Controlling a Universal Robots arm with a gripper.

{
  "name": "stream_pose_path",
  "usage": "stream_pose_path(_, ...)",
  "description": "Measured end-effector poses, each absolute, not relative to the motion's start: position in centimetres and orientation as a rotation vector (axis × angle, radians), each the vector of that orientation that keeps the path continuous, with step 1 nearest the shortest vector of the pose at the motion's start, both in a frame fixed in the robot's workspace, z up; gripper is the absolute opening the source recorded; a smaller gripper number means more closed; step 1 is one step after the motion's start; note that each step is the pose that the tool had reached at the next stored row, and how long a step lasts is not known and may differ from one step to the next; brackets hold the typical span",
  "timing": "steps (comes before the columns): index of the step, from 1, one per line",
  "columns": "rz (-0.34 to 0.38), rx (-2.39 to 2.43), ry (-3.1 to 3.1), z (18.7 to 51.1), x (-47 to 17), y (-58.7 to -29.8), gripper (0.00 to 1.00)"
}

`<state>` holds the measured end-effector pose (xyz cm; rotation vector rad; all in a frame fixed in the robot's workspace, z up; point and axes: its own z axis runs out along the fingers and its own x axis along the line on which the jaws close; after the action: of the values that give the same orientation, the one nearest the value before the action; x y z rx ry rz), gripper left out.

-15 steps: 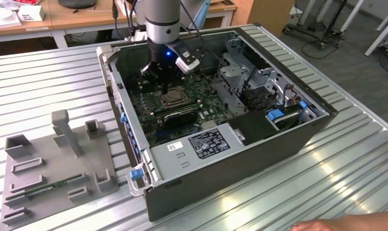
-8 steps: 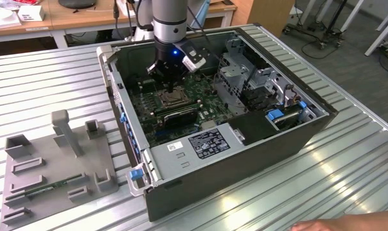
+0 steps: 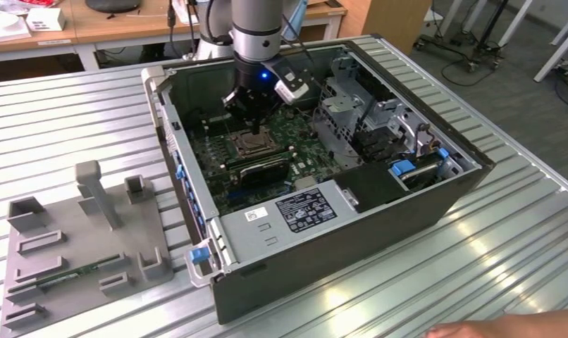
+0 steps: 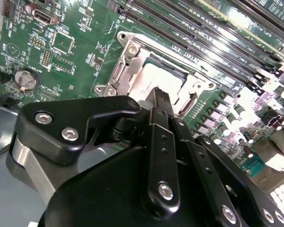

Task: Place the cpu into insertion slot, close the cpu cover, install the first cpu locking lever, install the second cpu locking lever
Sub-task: 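Close the cpu cover, then install the first cpu locking lever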

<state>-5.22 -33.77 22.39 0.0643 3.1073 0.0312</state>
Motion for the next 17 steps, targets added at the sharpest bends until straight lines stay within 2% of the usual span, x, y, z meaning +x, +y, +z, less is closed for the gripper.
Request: stream_pose_path(17, 0.031, 0.064, 3.107, 22.4, -3.6, -33.8, 0.11)
